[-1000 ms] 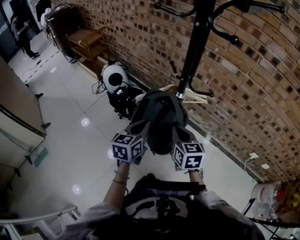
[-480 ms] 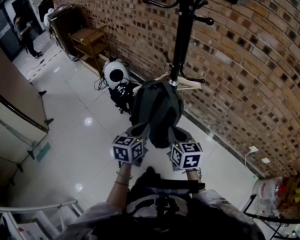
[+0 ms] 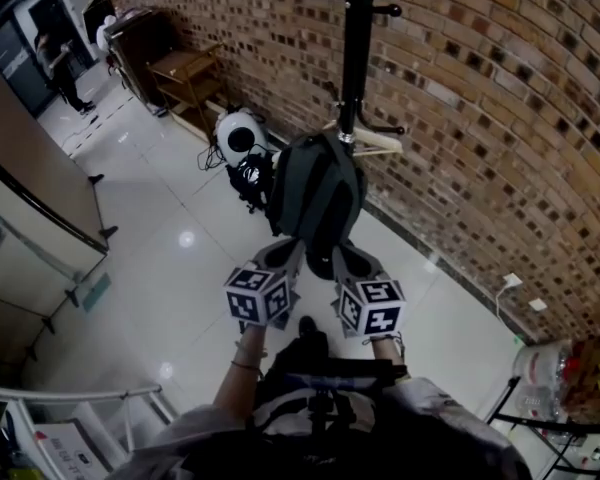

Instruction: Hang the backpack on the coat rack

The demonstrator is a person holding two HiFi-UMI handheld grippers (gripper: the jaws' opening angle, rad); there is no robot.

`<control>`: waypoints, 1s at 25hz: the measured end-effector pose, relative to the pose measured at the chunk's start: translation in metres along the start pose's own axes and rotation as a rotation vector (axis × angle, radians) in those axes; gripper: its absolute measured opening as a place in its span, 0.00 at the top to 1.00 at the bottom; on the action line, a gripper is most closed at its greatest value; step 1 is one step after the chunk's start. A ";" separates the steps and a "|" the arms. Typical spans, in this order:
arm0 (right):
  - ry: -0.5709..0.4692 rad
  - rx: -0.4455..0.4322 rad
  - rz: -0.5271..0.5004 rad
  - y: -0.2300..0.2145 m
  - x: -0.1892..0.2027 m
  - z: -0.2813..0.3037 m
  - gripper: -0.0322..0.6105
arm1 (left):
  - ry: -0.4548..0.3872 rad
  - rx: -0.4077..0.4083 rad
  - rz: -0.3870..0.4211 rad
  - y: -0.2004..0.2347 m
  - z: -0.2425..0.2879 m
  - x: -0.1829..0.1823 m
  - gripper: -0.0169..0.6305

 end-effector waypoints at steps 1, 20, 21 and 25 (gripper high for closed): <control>0.003 -0.003 -0.006 0.004 0.002 -0.004 0.93 | 0.003 -0.006 0.018 0.000 -0.003 0.002 0.97; 0.030 -0.037 -0.047 0.038 0.024 -0.059 0.93 | 0.018 -0.026 0.117 -0.034 -0.054 0.018 0.97; 0.031 -0.036 -0.046 0.037 0.025 -0.061 0.93 | 0.017 -0.027 0.119 -0.036 -0.055 0.019 0.97; 0.028 -0.037 -0.036 0.035 0.024 -0.065 0.93 | 0.012 -0.032 0.123 -0.039 -0.057 0.019 0.97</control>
Point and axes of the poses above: the fingertips, and each gripper's own axes: z forward along the fingers, y to its left, x out of its underside, the point moved 3 cm from there along -z, backward along the fingers, and after that the axes turned 14 degrees about -y, right-handed, at the moved point
